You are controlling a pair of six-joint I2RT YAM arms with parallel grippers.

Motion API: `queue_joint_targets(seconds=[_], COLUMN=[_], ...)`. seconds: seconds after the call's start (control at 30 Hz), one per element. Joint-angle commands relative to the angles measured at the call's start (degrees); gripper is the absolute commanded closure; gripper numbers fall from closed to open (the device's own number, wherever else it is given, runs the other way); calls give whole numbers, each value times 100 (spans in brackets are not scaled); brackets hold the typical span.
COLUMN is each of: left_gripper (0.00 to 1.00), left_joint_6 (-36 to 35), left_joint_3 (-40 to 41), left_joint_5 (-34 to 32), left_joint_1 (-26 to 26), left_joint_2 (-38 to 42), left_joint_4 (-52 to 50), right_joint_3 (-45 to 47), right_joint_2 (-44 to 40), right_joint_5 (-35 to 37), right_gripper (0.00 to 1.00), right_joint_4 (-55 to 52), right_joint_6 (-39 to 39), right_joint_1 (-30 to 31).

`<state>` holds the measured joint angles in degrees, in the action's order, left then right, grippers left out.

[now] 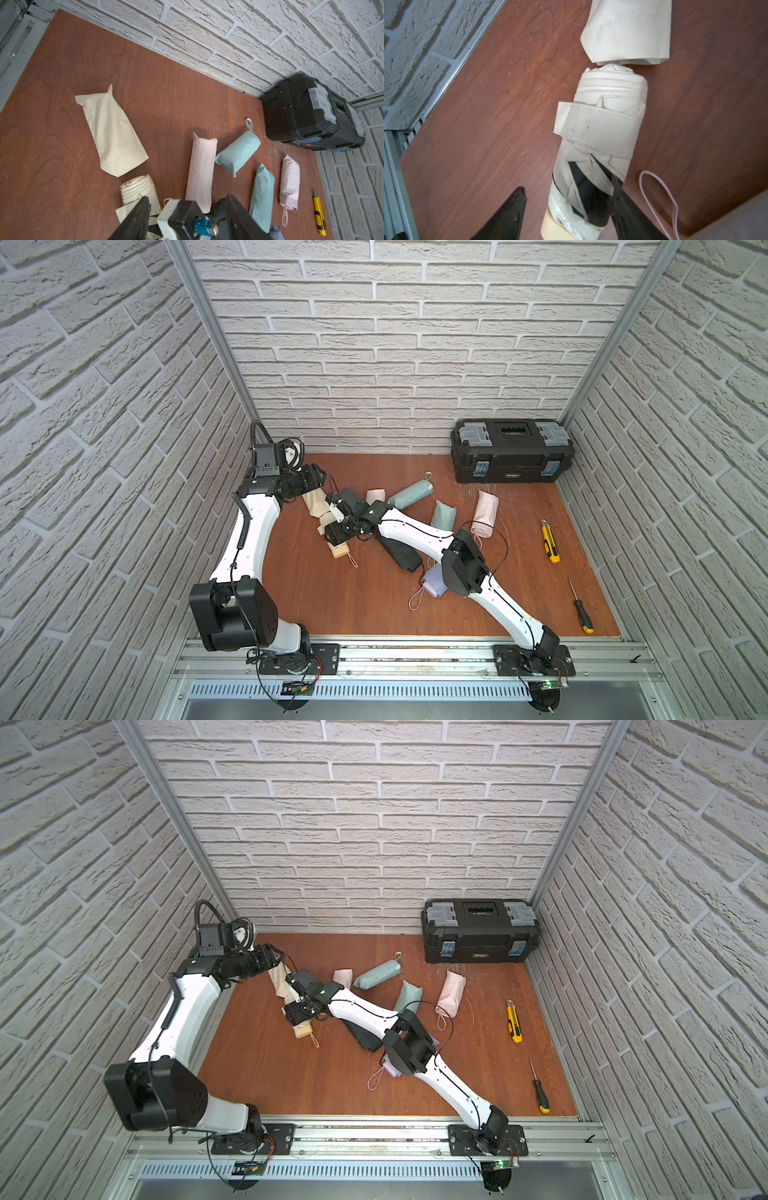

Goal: Take umbrellas out of sleeves
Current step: Adjust the umbrella at the center of the board.

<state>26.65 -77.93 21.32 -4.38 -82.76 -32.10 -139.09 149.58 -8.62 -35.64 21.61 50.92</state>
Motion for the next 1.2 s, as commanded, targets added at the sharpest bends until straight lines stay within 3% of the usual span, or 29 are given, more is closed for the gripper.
queue_joint_targets(seconds=[0.0, 0.27, 1.17], left_gripper=[40, 40, 39], left_joint_6=[15, 6, -3], left_joint_3=[63, 76, 76], left_joint_5=[117, 112, 112], left_joint_1=[-33, -33, -28], left_joint_2=[59, 95, 77], left_joint_4=[228, 239, 221], right_joint_3=[-232, -269, -418], right_joint_2=[150, 198, 496], right_joint_5=[-183, 76, -1181], right_gripper=[32, 33, 38], right_joint_4=[284, 257, 1174], right_joint_6=[245, 334, 1702], right_joint_1=[-47, -47, -38])
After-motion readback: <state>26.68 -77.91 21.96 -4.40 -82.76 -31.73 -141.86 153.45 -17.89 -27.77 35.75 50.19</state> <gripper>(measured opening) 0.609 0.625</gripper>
